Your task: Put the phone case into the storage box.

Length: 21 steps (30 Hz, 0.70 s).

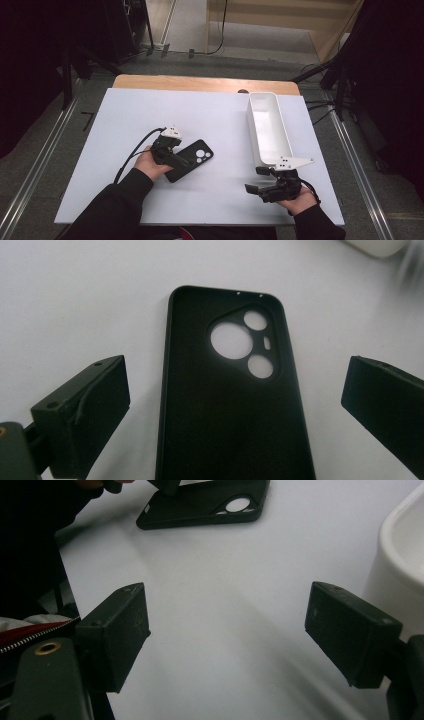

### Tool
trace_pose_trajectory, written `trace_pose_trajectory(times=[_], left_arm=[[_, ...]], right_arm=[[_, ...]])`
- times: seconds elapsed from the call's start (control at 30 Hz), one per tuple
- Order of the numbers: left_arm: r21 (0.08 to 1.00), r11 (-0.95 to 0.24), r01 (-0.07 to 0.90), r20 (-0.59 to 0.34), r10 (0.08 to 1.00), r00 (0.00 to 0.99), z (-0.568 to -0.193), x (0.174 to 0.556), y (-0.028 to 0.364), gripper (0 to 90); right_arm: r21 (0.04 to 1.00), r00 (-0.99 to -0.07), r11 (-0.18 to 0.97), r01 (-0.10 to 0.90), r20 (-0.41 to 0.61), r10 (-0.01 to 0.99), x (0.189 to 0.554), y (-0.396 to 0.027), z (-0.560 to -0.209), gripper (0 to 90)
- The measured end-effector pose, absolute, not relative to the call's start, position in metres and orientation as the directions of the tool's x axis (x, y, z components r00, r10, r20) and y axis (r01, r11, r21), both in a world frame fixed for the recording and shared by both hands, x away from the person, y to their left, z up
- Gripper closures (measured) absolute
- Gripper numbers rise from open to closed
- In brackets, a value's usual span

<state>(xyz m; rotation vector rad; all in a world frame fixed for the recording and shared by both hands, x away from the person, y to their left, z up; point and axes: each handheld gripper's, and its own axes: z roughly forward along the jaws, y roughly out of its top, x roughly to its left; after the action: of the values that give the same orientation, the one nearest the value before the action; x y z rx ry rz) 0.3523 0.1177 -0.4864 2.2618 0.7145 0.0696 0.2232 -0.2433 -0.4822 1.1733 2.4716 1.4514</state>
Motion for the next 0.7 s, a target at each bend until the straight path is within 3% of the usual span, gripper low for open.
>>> trace_pose_trajectory(times=[0.43,0.7], left_arm=[[0.669,-0.585,0.457,-0.142,0.504,0.852,-0.502,0.345,0.115,0.0],[0.668,-0.607,0.431,-0.083,0.515,0.853,-0.509,0.340,0.111,0.0]], right_arm=[[0.762,-0.711,0.276,0.585,0.320,0.626,0.223,-0.243,-0.482,16.1],[0.761,-0.713,0.280,0.585,0.319,0.624,0.223,-0.243,-0.482,16.1]])
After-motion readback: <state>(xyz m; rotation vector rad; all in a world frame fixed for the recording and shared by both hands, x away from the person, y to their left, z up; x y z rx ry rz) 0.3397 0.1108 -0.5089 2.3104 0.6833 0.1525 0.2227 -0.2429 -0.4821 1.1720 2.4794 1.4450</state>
